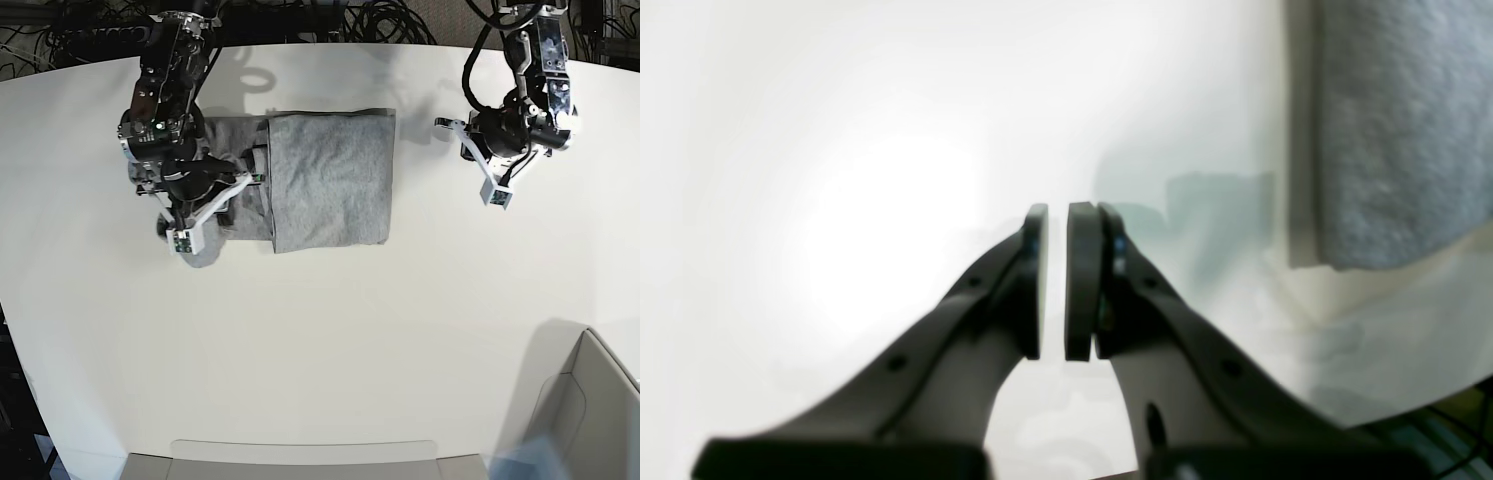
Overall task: Fold the T-shirt properly
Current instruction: 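Fold the strip end over with the right gripper onto the bundle, then flatten and tuck the folded bundle with the right gripper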
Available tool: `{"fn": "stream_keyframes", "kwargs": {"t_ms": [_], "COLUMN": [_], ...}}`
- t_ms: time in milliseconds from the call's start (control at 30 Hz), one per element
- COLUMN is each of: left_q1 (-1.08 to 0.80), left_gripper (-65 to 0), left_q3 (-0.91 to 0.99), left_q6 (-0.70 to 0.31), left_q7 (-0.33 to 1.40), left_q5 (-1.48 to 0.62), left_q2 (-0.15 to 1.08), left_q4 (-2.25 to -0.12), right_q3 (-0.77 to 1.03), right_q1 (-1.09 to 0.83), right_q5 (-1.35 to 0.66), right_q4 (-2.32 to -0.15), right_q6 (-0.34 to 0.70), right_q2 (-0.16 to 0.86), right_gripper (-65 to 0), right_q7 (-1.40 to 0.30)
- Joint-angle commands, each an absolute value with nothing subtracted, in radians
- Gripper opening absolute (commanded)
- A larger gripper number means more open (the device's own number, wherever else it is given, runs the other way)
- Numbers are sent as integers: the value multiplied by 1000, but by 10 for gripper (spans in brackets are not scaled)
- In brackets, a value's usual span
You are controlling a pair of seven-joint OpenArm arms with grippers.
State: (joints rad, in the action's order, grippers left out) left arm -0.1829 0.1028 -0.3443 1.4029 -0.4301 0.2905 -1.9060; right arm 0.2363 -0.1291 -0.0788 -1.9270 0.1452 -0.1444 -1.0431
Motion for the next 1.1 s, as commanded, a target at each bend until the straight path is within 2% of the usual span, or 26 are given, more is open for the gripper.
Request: {"fn": "stream_keyframes", "kwargs": {"t_ms": [0, 300, 433, 633, 800, 1000, 1067], "left_q1": [-179, -189, -189, -191, -205, -205, -205], "left_gripper": [-599, -599, -599, -599, -599, -599, -599], "left_q3": [108, 102, 102, 102, 101, 101, 101], "left_q6": [-346, -348, -348, -349, -351, -351, -351], "left_q7": [1396, 1396, 1396, 1396, 1396, 1396, 1396], "left_q5": [-438, -438, -438, -438, -438, -440, -440], "left_q2": [300, 300, 300, 300, 300, 300, 300], "left_q4": [-1920, -1920, -1920, -1920, -1920, -1920, -1920], "right_q3": [197, -82, -170, -243, -315, -340, -346], "right_q1": [-120, -87, -53, -25, -22, -22, -22], "right_q5": [-91, -91, -91, -91, -91, -91, -91], "right_q4": [-1957, -1905, -1839, -1747, -1735, -1738, -1738], "right_q6": [110, -180, -274, -326, -328, -371, -386], "right_q2": [-145, -139, -139, -139, -139, -139, -139], "right_gripper": [-650, -650, -650, -650, -647, -389, -351], "right_q7": [-1017, -1015, -1013, -937, -972, -977, -975]}}
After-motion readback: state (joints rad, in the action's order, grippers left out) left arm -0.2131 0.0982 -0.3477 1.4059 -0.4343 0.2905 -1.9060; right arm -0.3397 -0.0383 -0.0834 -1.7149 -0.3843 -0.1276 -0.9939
